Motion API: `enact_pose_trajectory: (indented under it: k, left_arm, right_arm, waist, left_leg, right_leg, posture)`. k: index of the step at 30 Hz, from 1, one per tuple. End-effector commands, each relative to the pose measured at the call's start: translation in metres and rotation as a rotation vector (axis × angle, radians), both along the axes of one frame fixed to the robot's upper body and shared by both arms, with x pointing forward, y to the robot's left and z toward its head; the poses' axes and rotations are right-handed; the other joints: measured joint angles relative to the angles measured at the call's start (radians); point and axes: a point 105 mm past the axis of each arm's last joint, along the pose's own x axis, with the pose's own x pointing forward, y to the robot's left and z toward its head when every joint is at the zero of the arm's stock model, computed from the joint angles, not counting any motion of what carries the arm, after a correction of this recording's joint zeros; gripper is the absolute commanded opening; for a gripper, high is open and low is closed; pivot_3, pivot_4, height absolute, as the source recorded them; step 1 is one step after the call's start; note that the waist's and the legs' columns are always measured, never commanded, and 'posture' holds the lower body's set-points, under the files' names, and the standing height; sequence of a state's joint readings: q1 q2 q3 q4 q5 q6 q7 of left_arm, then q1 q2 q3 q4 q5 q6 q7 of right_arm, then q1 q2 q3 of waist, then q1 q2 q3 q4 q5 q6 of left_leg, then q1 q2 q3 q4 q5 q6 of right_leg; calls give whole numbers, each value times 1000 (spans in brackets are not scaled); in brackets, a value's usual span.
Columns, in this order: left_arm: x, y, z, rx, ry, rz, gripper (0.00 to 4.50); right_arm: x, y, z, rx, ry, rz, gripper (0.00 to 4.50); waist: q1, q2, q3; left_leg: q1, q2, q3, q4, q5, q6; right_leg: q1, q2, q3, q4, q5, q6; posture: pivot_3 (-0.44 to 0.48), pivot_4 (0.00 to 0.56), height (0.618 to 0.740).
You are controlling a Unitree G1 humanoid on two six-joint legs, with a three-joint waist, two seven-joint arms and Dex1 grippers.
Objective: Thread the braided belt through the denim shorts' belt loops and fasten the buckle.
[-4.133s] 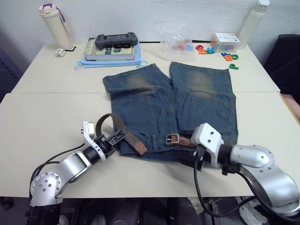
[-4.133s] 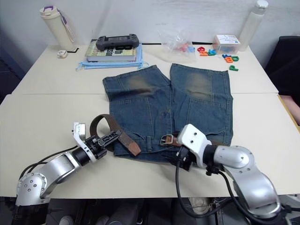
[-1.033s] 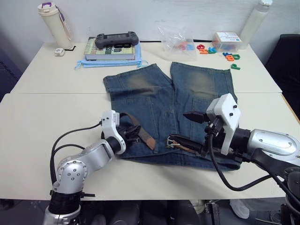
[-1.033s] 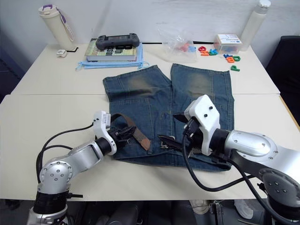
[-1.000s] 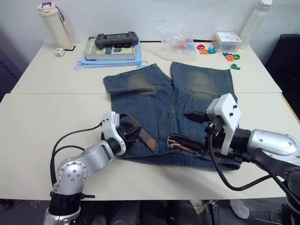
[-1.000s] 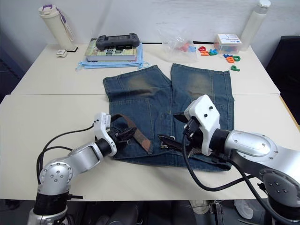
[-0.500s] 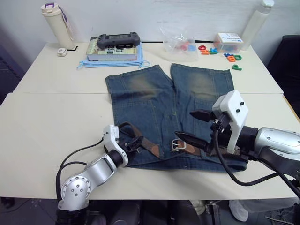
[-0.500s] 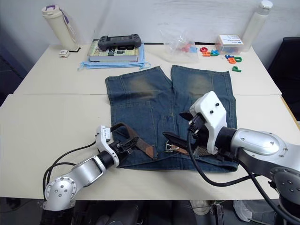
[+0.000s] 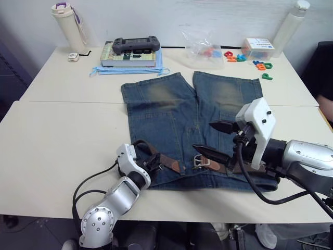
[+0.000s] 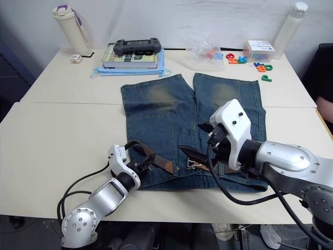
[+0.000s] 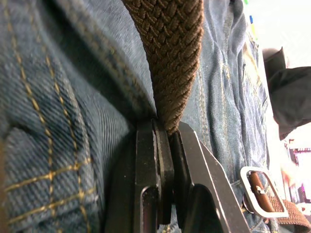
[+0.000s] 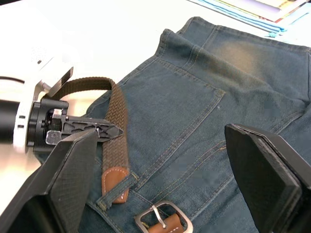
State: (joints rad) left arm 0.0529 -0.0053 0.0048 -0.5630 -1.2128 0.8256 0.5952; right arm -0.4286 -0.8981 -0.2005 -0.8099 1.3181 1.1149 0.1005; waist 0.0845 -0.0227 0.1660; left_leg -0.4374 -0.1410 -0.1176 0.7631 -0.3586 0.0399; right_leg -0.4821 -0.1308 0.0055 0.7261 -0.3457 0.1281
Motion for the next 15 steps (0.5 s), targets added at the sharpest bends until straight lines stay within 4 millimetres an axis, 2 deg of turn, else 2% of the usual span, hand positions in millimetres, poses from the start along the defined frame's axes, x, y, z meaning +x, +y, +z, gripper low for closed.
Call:
enact_pose_trajectory:
  k: [1,9,15]
  left_arm:
    - [-9,-22,-1,-78,43,-49,0]
    - [-1,-49,-6,-146,59,-112,0]
    - [17,-47,1,-135,18,-58,0]
  right_arm:
    - [-1,2,10,14,-32,12,4385]
    - [-1,-1,1,7,-2,-1,4385]
    - [-1,-5,-2,-9,3,-16,4385]
  waist:
    - [2,0,0]
    - [29,1,0]
    - [53,1,-1]
  left_leg:
    - [0,0,0,0,0,0]
    - [-1,0,1,0,-1,2]
    - [-1,-1,0,4,0,3]
  right_leg:
    - [0,0,0,-1,0,0]
    - [1,0,0,-3,1,2]
    - [3,0,0,-5,6,3]
  posture:
    - [0,150,659]
    - [0,150,659]
    - [0,150,659]
